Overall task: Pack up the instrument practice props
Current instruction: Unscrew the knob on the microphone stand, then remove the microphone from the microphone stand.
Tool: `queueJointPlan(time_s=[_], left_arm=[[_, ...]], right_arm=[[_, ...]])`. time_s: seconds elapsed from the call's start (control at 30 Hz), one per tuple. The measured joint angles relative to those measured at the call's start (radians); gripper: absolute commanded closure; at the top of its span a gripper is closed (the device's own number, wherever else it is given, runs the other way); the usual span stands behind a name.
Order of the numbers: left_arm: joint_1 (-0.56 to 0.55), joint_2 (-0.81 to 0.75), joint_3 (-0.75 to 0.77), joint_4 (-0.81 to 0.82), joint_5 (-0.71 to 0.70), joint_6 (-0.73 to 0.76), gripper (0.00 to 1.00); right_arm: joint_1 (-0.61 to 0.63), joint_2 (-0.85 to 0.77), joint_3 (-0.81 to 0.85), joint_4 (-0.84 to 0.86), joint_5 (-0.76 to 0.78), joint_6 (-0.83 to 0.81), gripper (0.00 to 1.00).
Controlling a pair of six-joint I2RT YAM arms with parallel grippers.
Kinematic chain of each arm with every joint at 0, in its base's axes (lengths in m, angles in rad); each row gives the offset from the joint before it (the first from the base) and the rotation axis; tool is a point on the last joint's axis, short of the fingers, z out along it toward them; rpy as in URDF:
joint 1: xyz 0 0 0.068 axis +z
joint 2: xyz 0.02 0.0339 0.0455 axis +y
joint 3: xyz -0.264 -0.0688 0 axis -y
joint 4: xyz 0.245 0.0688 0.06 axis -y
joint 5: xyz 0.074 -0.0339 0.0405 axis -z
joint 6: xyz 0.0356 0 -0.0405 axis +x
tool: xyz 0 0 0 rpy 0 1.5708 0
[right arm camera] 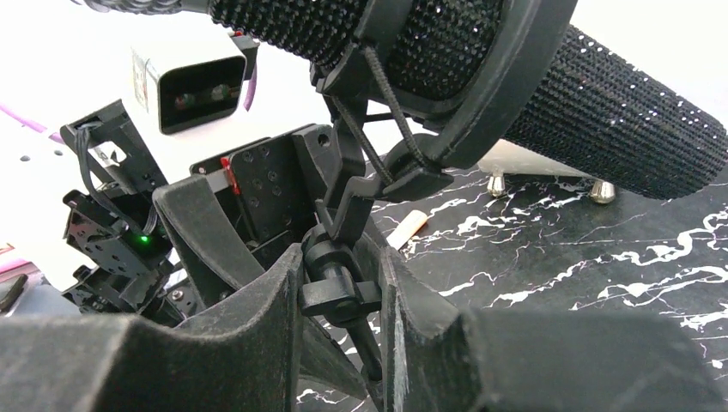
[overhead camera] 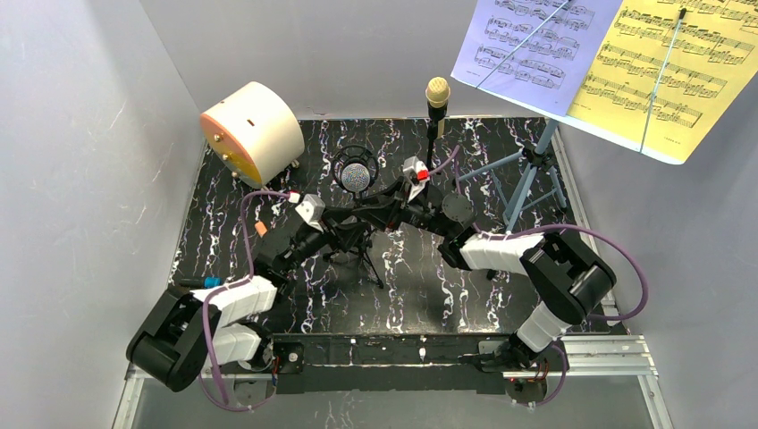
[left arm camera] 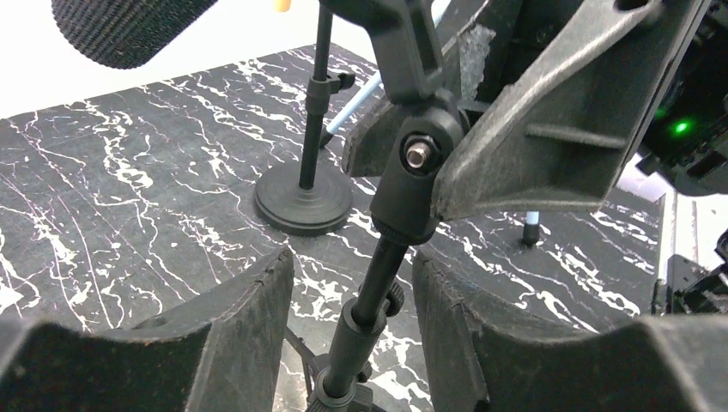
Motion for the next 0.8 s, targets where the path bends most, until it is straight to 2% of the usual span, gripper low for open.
queueJointPlan(time_s=[0.33,0.57,0.67,0.73,0.8], left_arm=[[-0.004,-0.104,-0.031,-0.060,-0.050,-0.121,0.39],[-0.005,-0.285,-0.070,-0.095,-0.118,-0.208,0.37],[-0.005,-0.359,-0.058,-0.174,-0.146,-0.225,0.37],[-0.005,-0.386,-0.032,-0.254,-0.161,-0.232,0.37],[-0.005,-0.396,-0.003,-0.335,-0.175,-0.238,0.37]], right_arm=[[-0.002,0.017,-0.047,0.011,-0.017,-0.043,0.99],[-0.002,0.029,-0.113,0.013,-0.014,-0.085,0.99],[-0.002,0.030,-0.116,0.025,-0.019,-0.101,0.99],[-0.002,0.034,-0.119,0.035,-0.021,-0.105,0.90],[-0.002,0.035,-0.120,0.039,-0.022,-0.108,0.76]])
